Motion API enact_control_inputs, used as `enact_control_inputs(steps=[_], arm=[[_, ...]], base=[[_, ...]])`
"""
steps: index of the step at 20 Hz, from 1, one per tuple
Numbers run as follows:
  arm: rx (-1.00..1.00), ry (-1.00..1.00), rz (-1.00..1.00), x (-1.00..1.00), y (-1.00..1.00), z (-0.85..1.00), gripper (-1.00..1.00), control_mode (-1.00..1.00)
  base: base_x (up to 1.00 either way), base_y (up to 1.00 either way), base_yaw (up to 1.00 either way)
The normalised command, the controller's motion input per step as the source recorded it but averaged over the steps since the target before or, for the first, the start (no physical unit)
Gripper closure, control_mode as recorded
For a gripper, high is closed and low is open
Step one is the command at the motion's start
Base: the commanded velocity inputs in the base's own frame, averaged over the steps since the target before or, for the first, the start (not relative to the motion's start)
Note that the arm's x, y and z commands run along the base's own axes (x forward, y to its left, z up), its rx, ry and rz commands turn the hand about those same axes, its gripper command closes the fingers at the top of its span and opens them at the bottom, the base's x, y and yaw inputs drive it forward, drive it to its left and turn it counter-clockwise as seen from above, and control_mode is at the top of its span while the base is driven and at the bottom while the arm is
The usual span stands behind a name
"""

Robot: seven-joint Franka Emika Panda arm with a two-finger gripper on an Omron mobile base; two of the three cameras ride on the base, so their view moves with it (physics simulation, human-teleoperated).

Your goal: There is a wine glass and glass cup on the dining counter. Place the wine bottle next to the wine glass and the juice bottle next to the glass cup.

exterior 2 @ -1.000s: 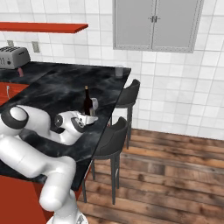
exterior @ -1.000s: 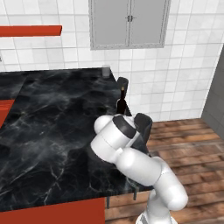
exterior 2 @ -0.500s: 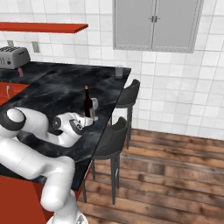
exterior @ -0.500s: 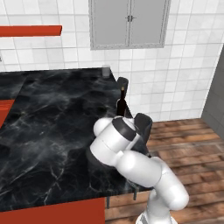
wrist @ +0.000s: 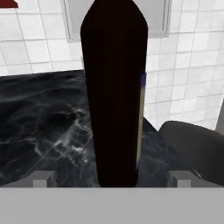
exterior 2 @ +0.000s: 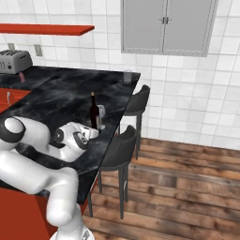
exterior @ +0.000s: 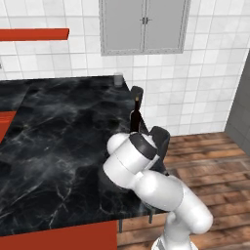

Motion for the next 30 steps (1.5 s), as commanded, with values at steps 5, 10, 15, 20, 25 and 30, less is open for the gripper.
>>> enact_control_inputs(steps=[5,10,15,20,25,30], arm=[[0.10,0.03,0.00,-0.27,0.02,0.29,-1.00,-1.00],[0.08,0.11,0.00,-0.25,0.03,0.38,-1.00,-1.00],[0.09,0.16,0.00,-0.21,0.05,0.49,-1.00,-1.00],[0.08,0.22,0.00,-0.16,0.05,0.58,-1.00,-1.00],[0.08,0.24,0.04,-0.08,0.05,0.68,-1.00,-1.00],[0.07,0.28,0.04,-0.09,0.06,0.74,-1.00,-1.00]], base=[[0.00,0.00,0.00],[0.00,0.00,0.00],[0.00,0.00,0.00],[0.00,0.00,0.00],[0.00,0.00,0.00],[0.00,0.00,0.00]])
